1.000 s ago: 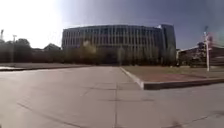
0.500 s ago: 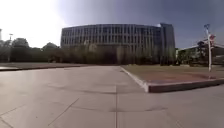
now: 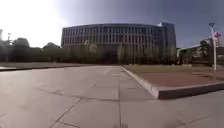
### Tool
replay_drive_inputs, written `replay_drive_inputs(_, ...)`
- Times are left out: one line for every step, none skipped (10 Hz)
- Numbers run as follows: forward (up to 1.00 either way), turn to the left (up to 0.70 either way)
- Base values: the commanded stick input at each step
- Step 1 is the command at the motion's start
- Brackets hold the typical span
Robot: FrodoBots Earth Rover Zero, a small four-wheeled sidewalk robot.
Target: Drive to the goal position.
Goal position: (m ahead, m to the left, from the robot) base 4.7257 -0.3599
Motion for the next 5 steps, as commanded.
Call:
replay_drive_inputs(0.7,0.01)
replay_drive_inputs(0.7,0.01)
replay_drive_inputs(0.7,0.01)
replay_drive_inputs(0.7,0.01)
replay_drive_inputs(0.7,0.01)
